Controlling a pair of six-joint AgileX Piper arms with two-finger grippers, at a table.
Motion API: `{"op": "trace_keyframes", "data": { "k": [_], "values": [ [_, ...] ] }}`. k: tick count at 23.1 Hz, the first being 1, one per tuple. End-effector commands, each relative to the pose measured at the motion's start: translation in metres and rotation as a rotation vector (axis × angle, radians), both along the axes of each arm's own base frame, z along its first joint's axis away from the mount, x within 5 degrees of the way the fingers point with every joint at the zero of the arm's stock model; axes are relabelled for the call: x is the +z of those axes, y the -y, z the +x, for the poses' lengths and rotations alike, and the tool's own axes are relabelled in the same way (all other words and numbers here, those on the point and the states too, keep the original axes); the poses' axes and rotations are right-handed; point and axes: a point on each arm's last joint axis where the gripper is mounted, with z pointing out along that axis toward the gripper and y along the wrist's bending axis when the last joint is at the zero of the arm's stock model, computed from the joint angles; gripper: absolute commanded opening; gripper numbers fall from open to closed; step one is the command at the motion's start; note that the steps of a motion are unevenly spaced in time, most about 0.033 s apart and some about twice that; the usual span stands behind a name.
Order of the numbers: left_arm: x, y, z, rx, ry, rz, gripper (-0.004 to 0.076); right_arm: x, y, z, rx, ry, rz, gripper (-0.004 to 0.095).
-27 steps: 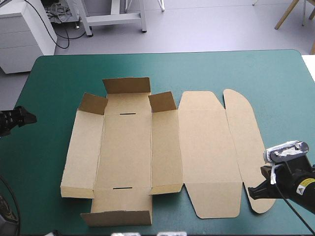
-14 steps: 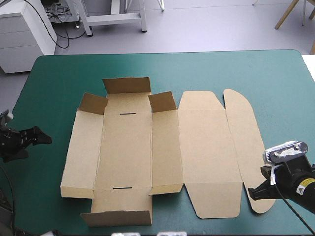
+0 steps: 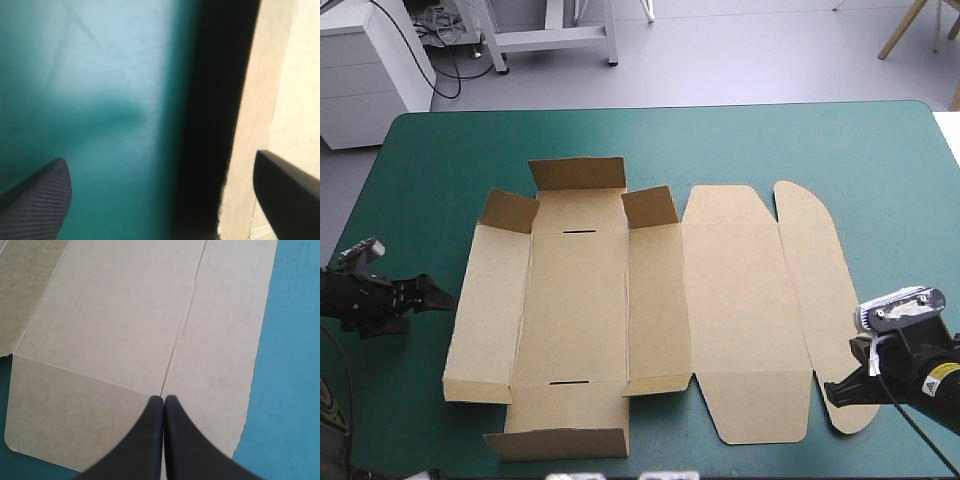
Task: Fold the box
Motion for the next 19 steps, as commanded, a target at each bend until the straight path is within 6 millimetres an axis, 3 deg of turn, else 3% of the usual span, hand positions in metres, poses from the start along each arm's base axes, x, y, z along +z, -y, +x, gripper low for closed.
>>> {"op": "trace_keyframes", "data": {
  "k": [1,10,19],
  "values": [
    [0.011,0.024,-0.001,-0.102,0.023,-0.081,0.0724,0.010,0.000,0.004,-0.007,0.079,0.007,-0.0019],
    [-0.018,0.074,-0.011,-0.291,-0.083,-0.135,0.0724,0.010,0.000,0.004,-0.008,0.079,0.014,-0.0019],
    [-0.017,0.109,-0.007,-0.415,-0.087,-0.163,0.0724,0.011,0.000,0.004,-0.008,0.085,0.017,-0.0019]
  ]
}}
